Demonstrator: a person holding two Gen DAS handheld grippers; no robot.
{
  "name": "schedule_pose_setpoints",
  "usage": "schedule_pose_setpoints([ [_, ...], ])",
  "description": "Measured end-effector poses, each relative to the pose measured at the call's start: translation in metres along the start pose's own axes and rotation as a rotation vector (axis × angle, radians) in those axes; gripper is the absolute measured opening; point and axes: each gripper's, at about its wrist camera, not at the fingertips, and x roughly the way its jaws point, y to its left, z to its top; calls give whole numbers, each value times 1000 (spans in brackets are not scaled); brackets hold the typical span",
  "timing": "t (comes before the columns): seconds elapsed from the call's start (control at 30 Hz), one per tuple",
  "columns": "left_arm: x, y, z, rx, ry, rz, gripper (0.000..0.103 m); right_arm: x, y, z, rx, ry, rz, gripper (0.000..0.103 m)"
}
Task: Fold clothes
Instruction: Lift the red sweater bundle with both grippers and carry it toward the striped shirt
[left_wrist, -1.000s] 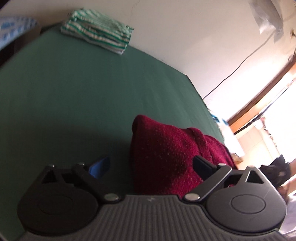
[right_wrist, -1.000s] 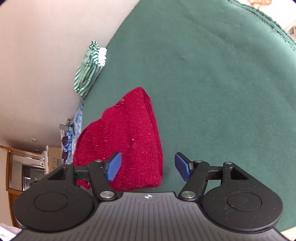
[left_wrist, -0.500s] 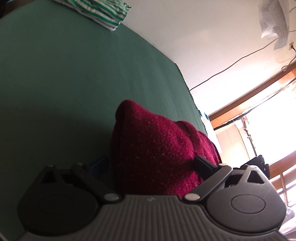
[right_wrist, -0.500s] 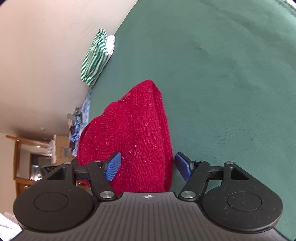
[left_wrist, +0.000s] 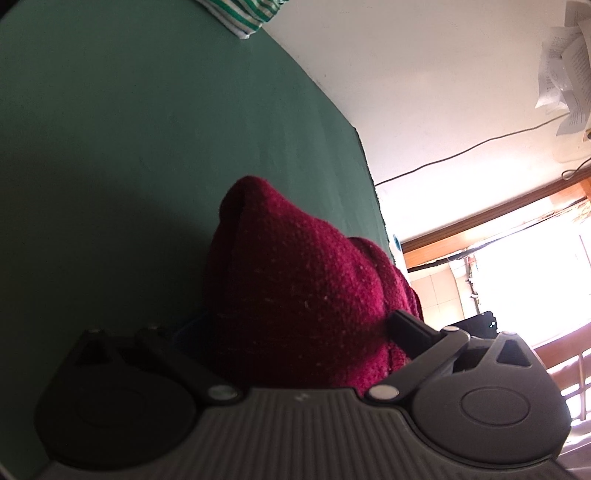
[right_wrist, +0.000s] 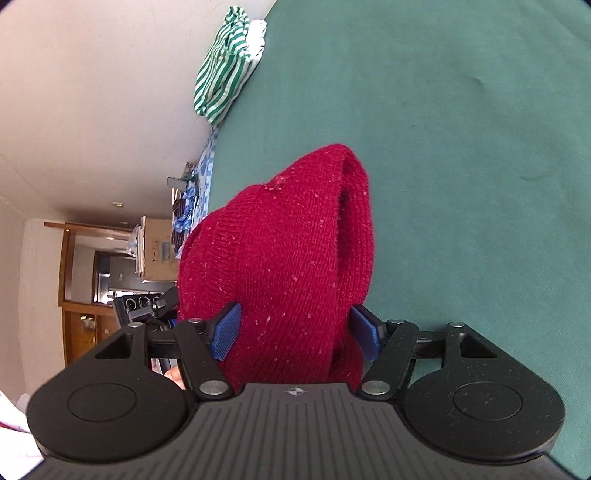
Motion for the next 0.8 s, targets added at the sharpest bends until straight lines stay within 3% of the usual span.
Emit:
schedule_pose_setpoints([
  [0.3, 1, -2, -1, 28, 34, -19, 102, 0, -4, 2, -1, 34, 59, 68],
  [0.53, 2, -4, 0, 69, 52, -27, 102, -3, -10, -3, 38, 8, 142, 71],
  [0.8, 2, -3, 1, 91, 93, -45, 102, -2, -6, 0, 15, 54, 146, 69],
])
